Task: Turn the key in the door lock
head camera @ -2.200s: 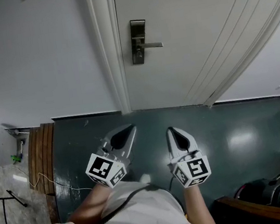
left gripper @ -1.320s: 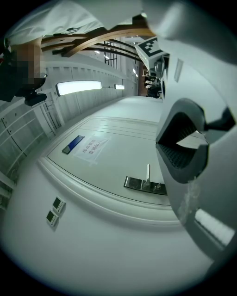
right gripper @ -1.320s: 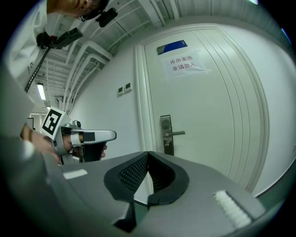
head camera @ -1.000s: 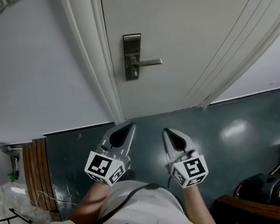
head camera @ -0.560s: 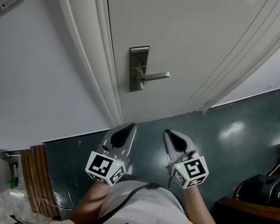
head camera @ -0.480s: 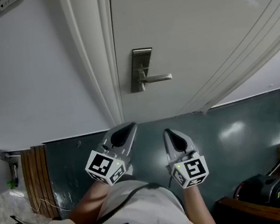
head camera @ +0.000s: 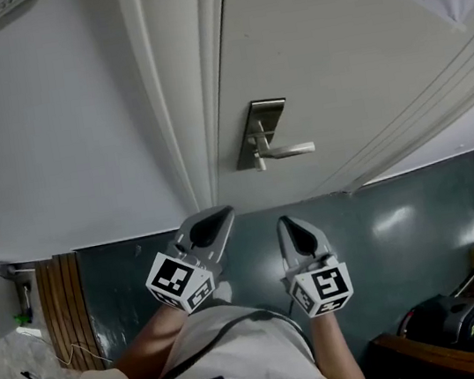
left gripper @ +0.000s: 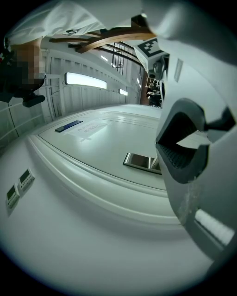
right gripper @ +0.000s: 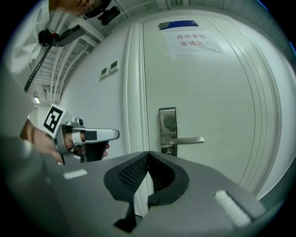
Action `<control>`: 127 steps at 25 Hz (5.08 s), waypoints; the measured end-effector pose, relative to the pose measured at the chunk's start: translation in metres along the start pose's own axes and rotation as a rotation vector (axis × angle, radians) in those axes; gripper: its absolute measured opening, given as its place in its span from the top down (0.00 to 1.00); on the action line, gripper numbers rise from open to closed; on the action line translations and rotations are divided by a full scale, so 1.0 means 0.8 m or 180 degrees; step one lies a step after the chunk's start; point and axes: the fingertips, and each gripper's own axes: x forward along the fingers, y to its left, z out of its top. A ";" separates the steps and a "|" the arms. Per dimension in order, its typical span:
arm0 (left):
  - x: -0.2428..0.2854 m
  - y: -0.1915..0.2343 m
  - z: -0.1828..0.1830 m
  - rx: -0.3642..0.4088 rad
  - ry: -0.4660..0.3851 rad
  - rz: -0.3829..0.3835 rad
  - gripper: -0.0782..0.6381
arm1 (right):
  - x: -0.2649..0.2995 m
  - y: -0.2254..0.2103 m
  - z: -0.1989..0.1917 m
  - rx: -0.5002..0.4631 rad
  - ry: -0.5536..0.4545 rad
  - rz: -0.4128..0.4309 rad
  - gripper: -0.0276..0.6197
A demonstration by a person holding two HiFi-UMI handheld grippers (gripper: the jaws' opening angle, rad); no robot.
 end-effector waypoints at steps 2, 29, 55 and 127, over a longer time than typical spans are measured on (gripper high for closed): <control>0.001 0.014 0.001 0.0000 0.0000 -0.0001 0.88 | 0.012 0.004 0.000 0.0003 0.0010 -0.0003 0.95; 0.027 0.039 0.006 0.0027 -0.0041 0.0404 0.88 | 0.088 -0.052 -0.007 0.0441 -0.0082 0.0196 0.94; 0.060 0.026 -0.019 0.0035 0.0077 0.0799 0.88 | 0.182 -0.095 -0.071 0.2232 0.0144 0.0820 0.72; 0.002 0.031 -0.019 0.0147 0.0161 0.0548 0.88 | 0.216 -0.089 -0.078 -0.0073 0.0515 -0.0181 0.87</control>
